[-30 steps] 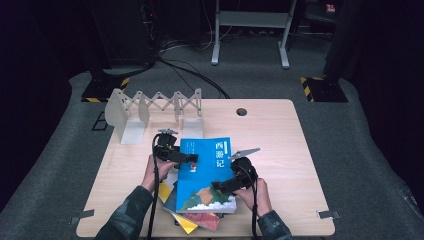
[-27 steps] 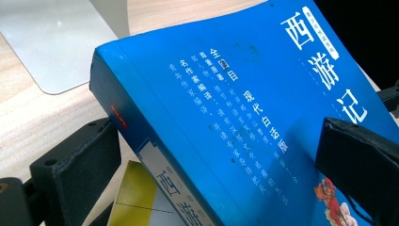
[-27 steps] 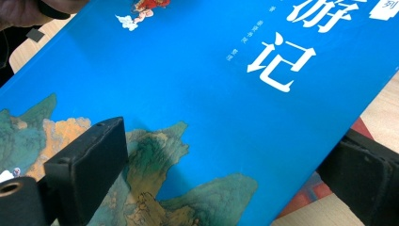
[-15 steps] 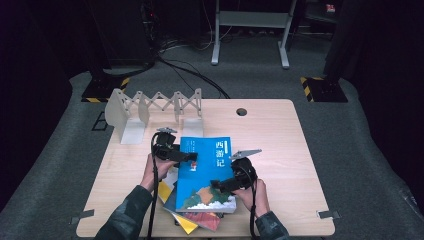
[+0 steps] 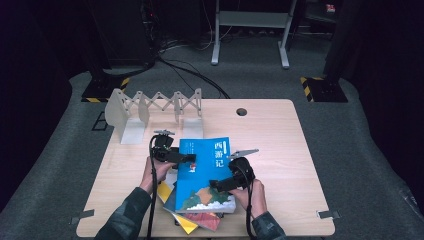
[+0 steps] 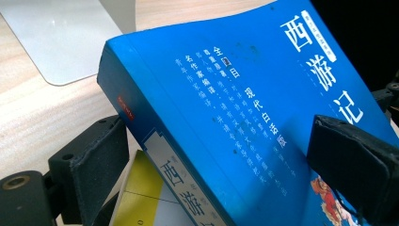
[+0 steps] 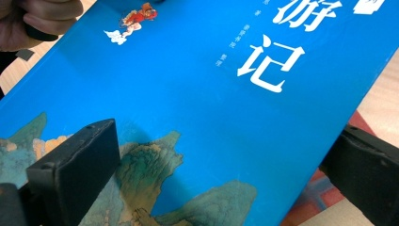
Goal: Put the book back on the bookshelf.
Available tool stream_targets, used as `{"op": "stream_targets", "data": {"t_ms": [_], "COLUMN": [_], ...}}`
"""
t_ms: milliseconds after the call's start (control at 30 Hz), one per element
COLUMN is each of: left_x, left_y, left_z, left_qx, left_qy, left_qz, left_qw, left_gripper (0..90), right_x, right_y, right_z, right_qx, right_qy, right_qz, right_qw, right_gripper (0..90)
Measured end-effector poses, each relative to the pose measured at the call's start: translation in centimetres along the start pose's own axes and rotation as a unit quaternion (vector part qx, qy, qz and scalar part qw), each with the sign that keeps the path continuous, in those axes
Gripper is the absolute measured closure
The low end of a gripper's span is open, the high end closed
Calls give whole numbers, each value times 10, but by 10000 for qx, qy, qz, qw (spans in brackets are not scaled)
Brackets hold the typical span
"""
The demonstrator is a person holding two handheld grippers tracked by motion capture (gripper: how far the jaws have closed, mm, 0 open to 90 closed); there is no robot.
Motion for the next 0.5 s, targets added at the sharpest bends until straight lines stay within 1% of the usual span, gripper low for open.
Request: {"op": "stream_targets", "data": {"t_ms": [33, 67, 133, 167, 200, 233, 267, 333, 433, 500], "left_x": [0, 0, -1, -2, -3, -3, -4, -7, -11, -14], "left_y": [0, 0, -1, -2, -4, -5, -6, -9, -12, -15], "left_z": [0, -1, -1, -2, -4, -3, -5, -7, -10, -12], "left_qx": [-6, 6, 28, 45, 70, 110, 60, 48, 97, 91], "left_qy": [-4, -10, 10, -16, -37, -70, -51, -28, -52, -30], "left_qz": [5, -3, 9, -1, 23, 17, 2, -14, -59, -92], "left_qw": [10000, 10000, 10000, 10000, 10000, 9999, 10000, 10000, 9999, 9999], "left_gripper": [63, 63, 64, 64, 64, 63, 63, 63, 64, 66], "right_x": [1, 1, 1, 1, 1, 0, 0, -1, -2, -3], "right_y": [0, -1, -1, 0, 0, 0, 0, 1, 0, -1], "right_z": [1, 0, -2, -2, -3, -3, -3, -3, -3, -3], "right_qx": [100, 78, 158, 221, 182, 192, 185, 192, 201, 117], "right_qy": [-19, -25, -144, -216, -270, -318, -327, -397, -473, -514], "right_qz": [21, 63, 68, 57, 29, 10, 1, -25, -39, -45], "right_qw": [9999, 9999, 9997, 9995, 9995, 9993, 9993, 9990, 9987, 9986], "right_gripper": [0, 0, 0, 0, 0, 0, 0, 1, 1, 1]}}
Point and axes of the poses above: each handheld gripper's, and its own axes: x roughly forward along the jaws, y roughly out of its underside, z roughly to its left, the point moved 9 cm from there along x, roughly forward along the jaws, and after that the axes turned 10 degrees about -y, right-handed, at the moved point
